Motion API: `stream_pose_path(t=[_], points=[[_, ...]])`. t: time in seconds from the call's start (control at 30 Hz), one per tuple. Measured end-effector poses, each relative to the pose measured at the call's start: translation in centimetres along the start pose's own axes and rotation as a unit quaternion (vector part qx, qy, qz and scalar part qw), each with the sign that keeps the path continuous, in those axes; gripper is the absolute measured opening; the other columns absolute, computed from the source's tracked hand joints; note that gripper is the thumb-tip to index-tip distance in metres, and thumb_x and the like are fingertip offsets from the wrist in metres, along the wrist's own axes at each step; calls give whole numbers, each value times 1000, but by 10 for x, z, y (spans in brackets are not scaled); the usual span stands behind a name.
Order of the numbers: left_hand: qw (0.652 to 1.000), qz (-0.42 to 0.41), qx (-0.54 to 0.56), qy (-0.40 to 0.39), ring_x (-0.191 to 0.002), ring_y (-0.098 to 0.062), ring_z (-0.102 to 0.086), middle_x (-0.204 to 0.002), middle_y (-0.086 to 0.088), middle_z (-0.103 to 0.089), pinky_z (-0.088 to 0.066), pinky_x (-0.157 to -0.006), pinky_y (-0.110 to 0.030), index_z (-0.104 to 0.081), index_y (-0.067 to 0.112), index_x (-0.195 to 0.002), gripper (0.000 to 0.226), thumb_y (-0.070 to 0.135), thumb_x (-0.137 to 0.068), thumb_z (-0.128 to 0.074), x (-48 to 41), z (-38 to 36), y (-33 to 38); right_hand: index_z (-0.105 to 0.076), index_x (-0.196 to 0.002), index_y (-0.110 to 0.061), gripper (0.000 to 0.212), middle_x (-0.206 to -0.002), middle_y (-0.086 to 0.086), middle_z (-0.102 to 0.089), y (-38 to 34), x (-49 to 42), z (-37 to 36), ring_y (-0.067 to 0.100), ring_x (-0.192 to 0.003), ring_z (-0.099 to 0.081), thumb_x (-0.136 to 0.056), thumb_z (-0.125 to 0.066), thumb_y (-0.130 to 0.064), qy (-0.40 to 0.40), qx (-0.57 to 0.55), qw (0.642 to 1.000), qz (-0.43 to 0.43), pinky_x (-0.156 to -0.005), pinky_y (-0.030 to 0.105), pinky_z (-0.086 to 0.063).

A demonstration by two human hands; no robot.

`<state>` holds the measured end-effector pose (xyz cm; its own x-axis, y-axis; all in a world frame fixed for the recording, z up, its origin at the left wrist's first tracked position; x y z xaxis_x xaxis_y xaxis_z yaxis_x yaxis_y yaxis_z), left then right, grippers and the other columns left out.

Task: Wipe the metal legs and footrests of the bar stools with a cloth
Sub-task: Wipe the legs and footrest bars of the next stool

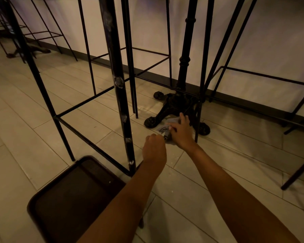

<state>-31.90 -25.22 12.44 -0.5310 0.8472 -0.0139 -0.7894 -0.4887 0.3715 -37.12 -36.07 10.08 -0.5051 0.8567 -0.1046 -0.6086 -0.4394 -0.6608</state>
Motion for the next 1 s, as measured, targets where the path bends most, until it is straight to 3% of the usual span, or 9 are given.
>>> stream_pose_path(t=[0.13,0.2,0.33,0.5,0.6,0.73,0.9,1.0], points=[[1000,-7,13,13,-111,-27,-51,-117,-15,-56,-45,-87,-31,-58,4,-114,27,-1,-92,-43,2,-3,-2,-52,-125,-2,33,-148,15,-26,-8,7,-1,25,-139,-18,-96,-37,-5,-7,-77,996,37,-100,11,-14],[1000,-13,21,18,-112,-26,-50,-120,-14,-55,-43,-88,-29,-55,5,-118,29,2,-94,-40,4,-4,-3,-52,-123,-1,32,-144,17,-29,-12,19,-3,25,-135,-26,-95,-38,-4,-7,-91,994,57,-92,3,-16],[999,-31,34,19,-116,-24,-48,-127,-11,-52,-40,-93,-27,-47,9,-130,35,6,-97,-35,5,-5,-3,-52,-123,-1,31,-146,17,-26,-16,28,-9,29,-137,-24,-94,-42,-5,-33,-110,991,75,-106,20,-20],[999,0,40,14,-108,-25,-53,-116,-15,-58,-45,-85,-29,-58,2,-111,23,0,-93,-42,5,-3,-5,-50,-125,-1,37,-149,14,-22,-16,13,3,27,-141,-15,-87,-54,-4,-24,-59,997,43,-112,28,-17],[999,2,43,18,-112,-25,-51,-120,-13,-56,-44,-91,-30,-56,4,-115,24,3,-94,-42,4,-2,-5,-50,-125,0,34,-147,17,-26,-20,25,1,27,-137,-23,-91,-49,-5,-24,-74,996,51,-111,27,-19],[999,-25,36,19,-114,-24,-52,-125,-9,-56,-44,-97,-30,-54,10,-119,26,8,-94,-45,6,2,-1,-46,-127,3,39,-141,23,-35,-25,42,-6,32,-135,-29,-89,-51,-2,-57,-95,991,77,-115,42,-21],[999,-31,14,26,-125,-27,-36,-138,-15,-38,-37,-104,-30,-35,3,-134,40,10,-95,-43,23,3,5,-55,-121,-5,31,-143,15,-35,-18,32,-9,29,-141,-16,-97,-38,-11,-53,-70,994,67,-117,42,-16],[999,-33,-2,22,-129,-28,-32,-144,-18,-28,-33,-105,-29,-26,0,-140,48,14,-96,-42,35,-2,2,-57,-118,-6,29,-139,13,-39,-19,42,-14,31,-137,-26,-96,-40,-12,-52,-84,992,73,-114,42,-26]])
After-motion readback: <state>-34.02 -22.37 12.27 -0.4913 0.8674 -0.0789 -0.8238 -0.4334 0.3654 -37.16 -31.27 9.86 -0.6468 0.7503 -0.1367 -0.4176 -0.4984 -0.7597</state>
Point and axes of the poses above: each hand's wrist, its own x-axis away from the middle knuckle, its own z-axis out of the back of the hand, y = z × x, the point moved 5 cm from there along -x, towards the middle knuckle
